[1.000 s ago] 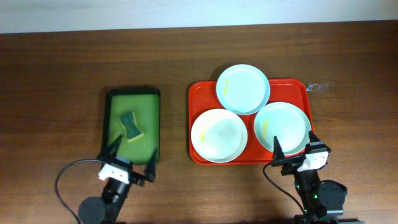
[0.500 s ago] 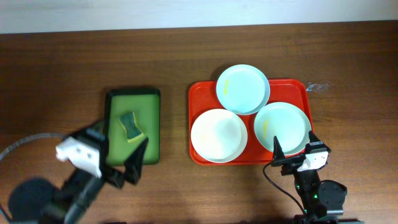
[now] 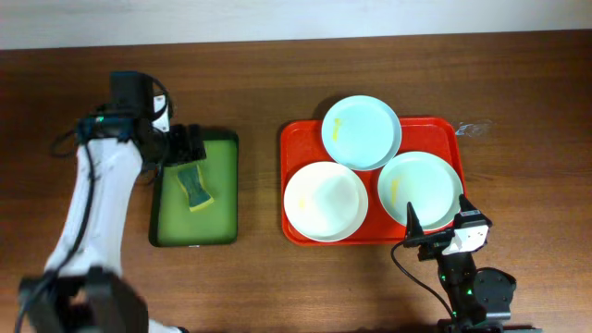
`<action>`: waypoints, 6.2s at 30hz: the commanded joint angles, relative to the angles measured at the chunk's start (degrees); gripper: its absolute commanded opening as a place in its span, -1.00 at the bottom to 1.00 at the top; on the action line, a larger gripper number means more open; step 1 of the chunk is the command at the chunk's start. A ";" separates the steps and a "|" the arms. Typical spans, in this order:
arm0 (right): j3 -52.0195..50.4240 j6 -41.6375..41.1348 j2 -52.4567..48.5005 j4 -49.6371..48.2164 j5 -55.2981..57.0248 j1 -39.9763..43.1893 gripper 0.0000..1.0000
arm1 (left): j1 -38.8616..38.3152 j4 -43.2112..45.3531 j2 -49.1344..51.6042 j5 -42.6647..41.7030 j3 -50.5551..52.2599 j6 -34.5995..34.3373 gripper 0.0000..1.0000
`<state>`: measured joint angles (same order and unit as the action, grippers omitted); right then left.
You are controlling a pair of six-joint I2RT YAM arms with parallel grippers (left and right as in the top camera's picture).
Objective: Clean dirty plates on tray and stack at the side
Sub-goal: 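Reach the left gripper into the soapy tray and grasp the green-yellow sponge, then carry the sponge with the left gripper onto the white plate, then grasp the white plate's rim with the right gripper, then scrub the white plate with the left-held sponge while right gripper holds it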
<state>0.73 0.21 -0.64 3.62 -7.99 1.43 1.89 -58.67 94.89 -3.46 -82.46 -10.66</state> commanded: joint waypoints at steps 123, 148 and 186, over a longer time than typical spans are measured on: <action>0.55 -41.11 0.33 -40.57 -34.36 0.04 0.97 | -21.27 -16.57 17.11 18.16 -8.55 -28.15 0.98; 65.44 -17.99 -100.48 39.95 -3.74 -14.56 -0.17 | -28.79 -8.46 17.22 -2.75 -8.55 -9.81 0.59; 57.88 -13.73 -104.52 29.97 -8.31 -14.05 -0.88 | -36.52 6.88 28.22 -21.66 -8.22 -6.56 -0.13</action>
<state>59.11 -13.34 -104.12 33.54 -16.45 -12.73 -33.65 -52.73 122.61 -23.40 -90.76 -18.59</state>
